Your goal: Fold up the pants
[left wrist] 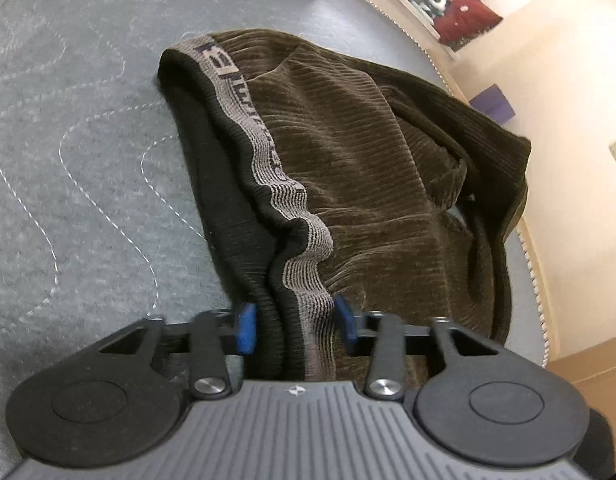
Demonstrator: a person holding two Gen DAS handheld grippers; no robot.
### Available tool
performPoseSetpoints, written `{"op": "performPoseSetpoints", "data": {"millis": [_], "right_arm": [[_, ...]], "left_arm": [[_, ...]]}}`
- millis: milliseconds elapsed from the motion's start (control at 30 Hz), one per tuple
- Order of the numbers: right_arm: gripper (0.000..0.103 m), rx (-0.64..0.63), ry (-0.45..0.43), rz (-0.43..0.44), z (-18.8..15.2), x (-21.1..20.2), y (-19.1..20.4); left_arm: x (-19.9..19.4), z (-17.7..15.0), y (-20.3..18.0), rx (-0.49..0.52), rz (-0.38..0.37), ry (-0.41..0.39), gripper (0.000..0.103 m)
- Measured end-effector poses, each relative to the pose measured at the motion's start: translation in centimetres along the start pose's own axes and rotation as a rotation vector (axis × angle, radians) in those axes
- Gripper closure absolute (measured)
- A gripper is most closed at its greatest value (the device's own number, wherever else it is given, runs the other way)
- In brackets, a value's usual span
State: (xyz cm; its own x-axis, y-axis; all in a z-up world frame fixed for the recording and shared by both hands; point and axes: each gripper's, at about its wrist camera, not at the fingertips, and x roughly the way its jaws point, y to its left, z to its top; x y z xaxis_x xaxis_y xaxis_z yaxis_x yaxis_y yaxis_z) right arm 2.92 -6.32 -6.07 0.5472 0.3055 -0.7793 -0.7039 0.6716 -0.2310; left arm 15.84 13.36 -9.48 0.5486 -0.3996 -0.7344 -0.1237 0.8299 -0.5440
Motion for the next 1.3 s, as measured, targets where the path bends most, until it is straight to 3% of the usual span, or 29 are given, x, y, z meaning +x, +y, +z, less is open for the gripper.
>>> {"op": "performPoseSetpoints", "data": {"millis": [67,200,333,500,633,767,867,933,1033,1133,1233,1300], "right_arm": [[0.092,-0.018,-0.006,-0.006,0.2,-0.7,0.6],[0.095,-0.074,-0.04,-0.013,1.3,-2.8,1.8],[0.096,-0.095,-0.079,0.043,3.7,-5.0,3.3],[0.096,-0.159,-0.147,0.152,8.5,-7.0,8.4],[0.096,-0.202,-0.177,0.29,11.0,-7.8,12.8],[0.096,-0.236,-0.17,0.392,11.2,-8.3,15.9],[0.092,-0.227,-0.112,0.388,10.6,-8.1,16.2],[0.086,-0.186,-0.099,0.399,10.2,-8.5,15.1],[0.071,-0.093,-0.103,0.386,9.9,-9.8,12.3],[0.07,0.016,-0.134,0.342,9.5,-10.9,6.9],[0.07,0.099,-0.184,0.251,9.4,-12.6,1.7],[0.069,0.147,-0.221,0.161,9.3,-14.2,-2.6]], "left_arm": [[-0.5,0.2,-0.2,0.026,0.014,0.004,0.081],[-3.8,1.4,-0.1,-0.01,-0.01,-0.047,0.087],[-8.1,3.2,1.1,-0.067,0.029,-0.062,0.089],[-14.3,4.6,5.4,-0.151,0.058,-0.1,0.09],[-18.0,3.6,8.5,-0.167,0.143,-0.085,0.09],[-20.0,2.4,9.8,-0.134,0.243,-0.056,0.09],[-21.8,2.3,9.9,-0.092,0.412,-0.099,0.089],[-22.5,2.8,9.1,-0.087,0.414,-0.134,0.087],[-22.8,3.4,7.4,-0.082,0.333,-0.167,0.079],[-22.5,3.8,4.2,-0.013,0.351,-0.198,0.078],[-23.8,4.2,-0.1,0.084,0.407,-0.32,0.079],[-25.2,5.0,-2.7,0.142,0.395,-0.379,0.079]]}}
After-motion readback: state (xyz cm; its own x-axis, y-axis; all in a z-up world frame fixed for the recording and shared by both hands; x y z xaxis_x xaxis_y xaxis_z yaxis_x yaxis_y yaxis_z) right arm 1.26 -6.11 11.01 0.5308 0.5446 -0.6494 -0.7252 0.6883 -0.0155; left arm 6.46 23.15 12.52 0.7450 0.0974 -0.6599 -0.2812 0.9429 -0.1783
